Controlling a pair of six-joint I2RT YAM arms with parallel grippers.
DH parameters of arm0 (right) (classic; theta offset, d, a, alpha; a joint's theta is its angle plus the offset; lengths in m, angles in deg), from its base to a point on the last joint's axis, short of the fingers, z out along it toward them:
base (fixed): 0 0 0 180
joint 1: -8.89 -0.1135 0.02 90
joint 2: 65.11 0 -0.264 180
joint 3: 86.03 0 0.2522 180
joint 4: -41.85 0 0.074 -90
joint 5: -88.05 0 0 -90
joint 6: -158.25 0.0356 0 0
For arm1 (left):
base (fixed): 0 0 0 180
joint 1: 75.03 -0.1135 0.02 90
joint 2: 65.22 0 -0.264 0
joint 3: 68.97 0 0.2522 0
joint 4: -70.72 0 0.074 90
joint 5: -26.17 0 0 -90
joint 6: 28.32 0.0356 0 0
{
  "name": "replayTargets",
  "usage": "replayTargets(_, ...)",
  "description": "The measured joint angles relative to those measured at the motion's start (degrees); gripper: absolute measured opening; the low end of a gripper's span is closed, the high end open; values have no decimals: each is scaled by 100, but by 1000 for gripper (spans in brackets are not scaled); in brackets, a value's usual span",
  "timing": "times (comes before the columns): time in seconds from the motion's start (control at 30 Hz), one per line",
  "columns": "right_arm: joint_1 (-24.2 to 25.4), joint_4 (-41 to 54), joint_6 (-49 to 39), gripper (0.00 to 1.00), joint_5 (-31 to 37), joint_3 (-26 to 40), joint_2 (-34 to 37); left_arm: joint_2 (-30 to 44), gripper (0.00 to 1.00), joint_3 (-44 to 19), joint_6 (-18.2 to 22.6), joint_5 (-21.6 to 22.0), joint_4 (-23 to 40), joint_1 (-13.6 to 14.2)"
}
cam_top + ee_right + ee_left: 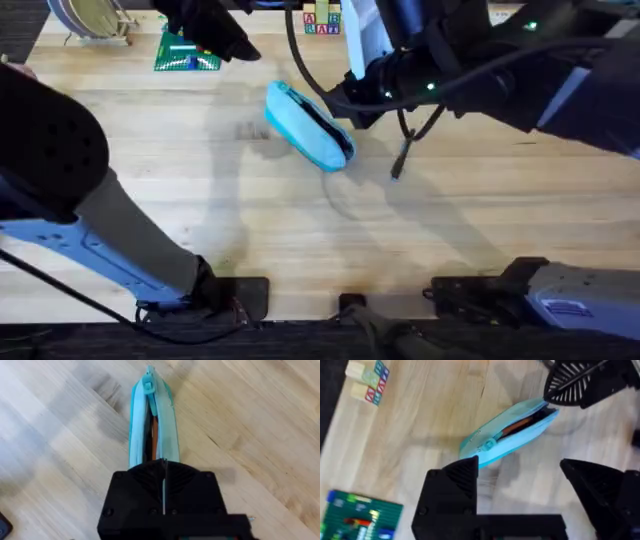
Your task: Unzip the bag, pick up the pens from the table one at a time and place them inside, then zip the bag closed.
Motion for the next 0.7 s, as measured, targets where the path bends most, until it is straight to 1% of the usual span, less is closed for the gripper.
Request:
replayTargets(0.17, 0, 0, -80, 30, 0, 0, 0, -1, 995, 0, -1012, 77, 0, -8)
replayTargets(0.27, 0, 0, -104, 30, 0, 0, 0, -1, 997, 0, -1578, 305, 0, -6)
replayTargets(0.3, 0, 2, -106, 30, 0, 0, 0, 1, 999, 0, -1897, 445, 0, -8)
replayTargets(0.47, 0, 25, -128, 30, 0, 0, 0, 0, 999, 0, -2196, 487, 0, -12)
replayTargets(0.6, 0, 164, -132, 29, 0, 0, 0, 0, 998, 39, -2289, 487, -1, -12)
replayTargets(0.7, 0, 356, -145, 30, 0, 0, 0, -23, 998, 213, -2345, 489, -58, -12)
